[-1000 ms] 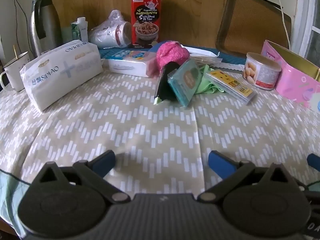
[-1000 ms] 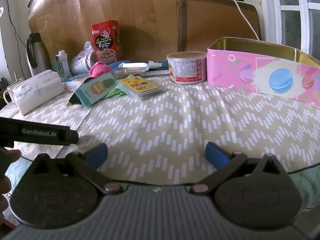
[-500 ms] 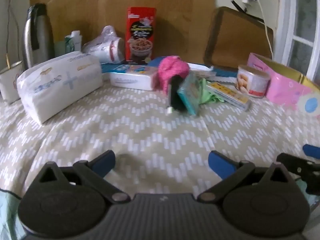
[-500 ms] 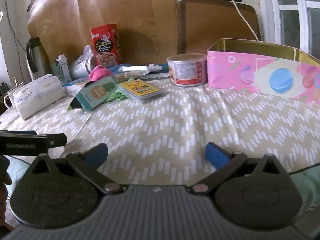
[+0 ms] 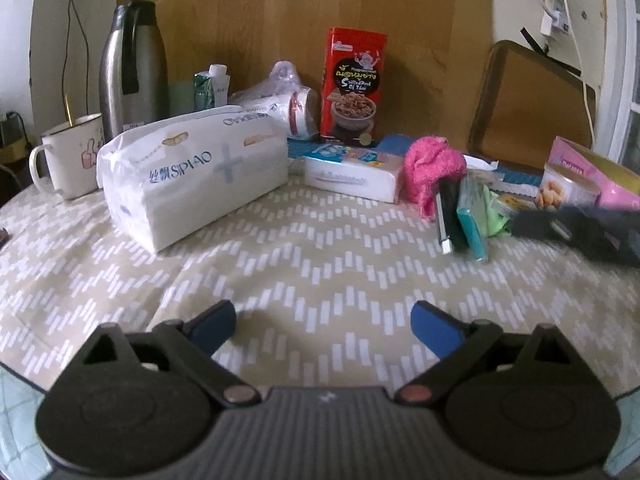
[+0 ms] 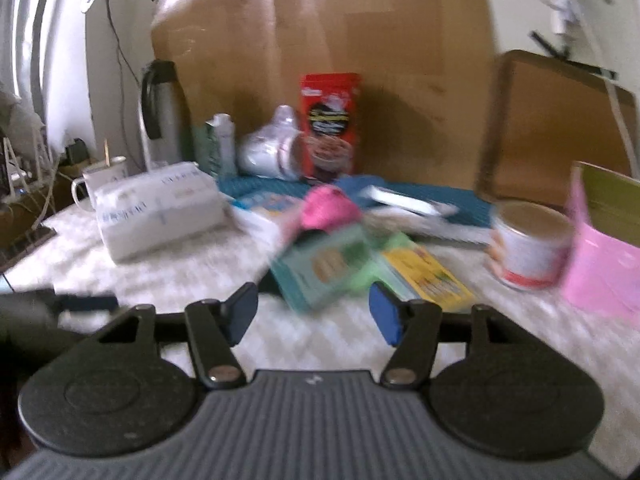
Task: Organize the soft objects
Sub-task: 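Move the left gripper toward the teal pineapple-print box, then close the left gripper on the teal pineapple-print box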
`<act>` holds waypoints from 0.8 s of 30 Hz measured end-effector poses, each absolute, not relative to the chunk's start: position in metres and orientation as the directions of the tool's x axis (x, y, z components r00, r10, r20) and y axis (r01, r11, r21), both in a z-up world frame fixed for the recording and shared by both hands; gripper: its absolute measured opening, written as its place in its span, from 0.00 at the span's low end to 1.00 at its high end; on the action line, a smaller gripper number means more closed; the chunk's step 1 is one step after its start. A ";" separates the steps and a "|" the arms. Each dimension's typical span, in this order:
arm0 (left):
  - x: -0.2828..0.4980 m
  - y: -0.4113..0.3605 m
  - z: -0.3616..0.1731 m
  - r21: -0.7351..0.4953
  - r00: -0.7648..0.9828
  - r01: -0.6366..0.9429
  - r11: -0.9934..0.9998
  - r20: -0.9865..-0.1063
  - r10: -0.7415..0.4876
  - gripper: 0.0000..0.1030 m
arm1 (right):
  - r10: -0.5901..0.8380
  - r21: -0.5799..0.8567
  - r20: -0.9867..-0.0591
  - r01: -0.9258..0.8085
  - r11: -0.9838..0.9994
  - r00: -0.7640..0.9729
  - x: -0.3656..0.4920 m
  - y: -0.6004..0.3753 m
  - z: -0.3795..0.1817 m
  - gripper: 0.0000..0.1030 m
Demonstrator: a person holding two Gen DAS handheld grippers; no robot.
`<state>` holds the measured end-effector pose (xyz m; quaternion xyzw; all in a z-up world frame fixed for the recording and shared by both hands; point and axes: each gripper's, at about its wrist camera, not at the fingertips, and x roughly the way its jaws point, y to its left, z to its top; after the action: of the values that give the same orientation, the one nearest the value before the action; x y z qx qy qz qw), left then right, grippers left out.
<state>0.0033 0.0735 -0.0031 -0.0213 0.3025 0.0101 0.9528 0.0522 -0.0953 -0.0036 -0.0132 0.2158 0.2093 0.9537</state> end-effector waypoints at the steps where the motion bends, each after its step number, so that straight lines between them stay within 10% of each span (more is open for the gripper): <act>1: 0.003 0.073 -0.004 -0.030 0.817 -0.033 0.999 -0.576 0.010 0.95 | 0.389 0.066 -0.421 -0.401 0.914 0.819 0.061 -0.088 -0.003 0.62; 4: -0.003 0.078 -0.004 -0.036 0.820 -0.028 0.999 -0.572 0.003 0.95 | 0.372 0.090 -0.466 -0.376 0.922 0.802 0.088 -0.080 -0.011 0.58; 8: -0.006 0.084 -0.003 -0.048 0.818 -0.016 0.999 -0.575 -0.015 0.95 | 0.455 0.263 -0.477 -0.372 0.890 0.752 0.088 -0.108 -0.017 0.22; 13: -0.002 0.086 0.004 -0.151 0.801 0.011 0.988 -0.590 -0.099 0.94 | 0.438 0.328 -0.449 -0.312 0.892 0.779 0.046 -0.155 -0.017 0.05; 21: 0.029 0.059 0.020 -0.323 0.726 0.175 0.930 -0.595 -0.344 0.89 | 0.325 0.294 -0.460 -0.204 0.934 0.826 -0.003 -0.204 -0.028 0.12; 24: 0.050 0.048 0.023 -0.396 0.684 0.200 0.896 -0.598 -0.417 0.84 | 0.361 0.217 -0.418 -0.294 0.931 0.833 -0.001 -0.184 -0.016 0.37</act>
<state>0.0504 0.0482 0.0229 -0.1511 0.3589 -0.1704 0.9052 -0.0011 -0.1841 -0.0159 0.0719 0.2321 0.1715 0.9548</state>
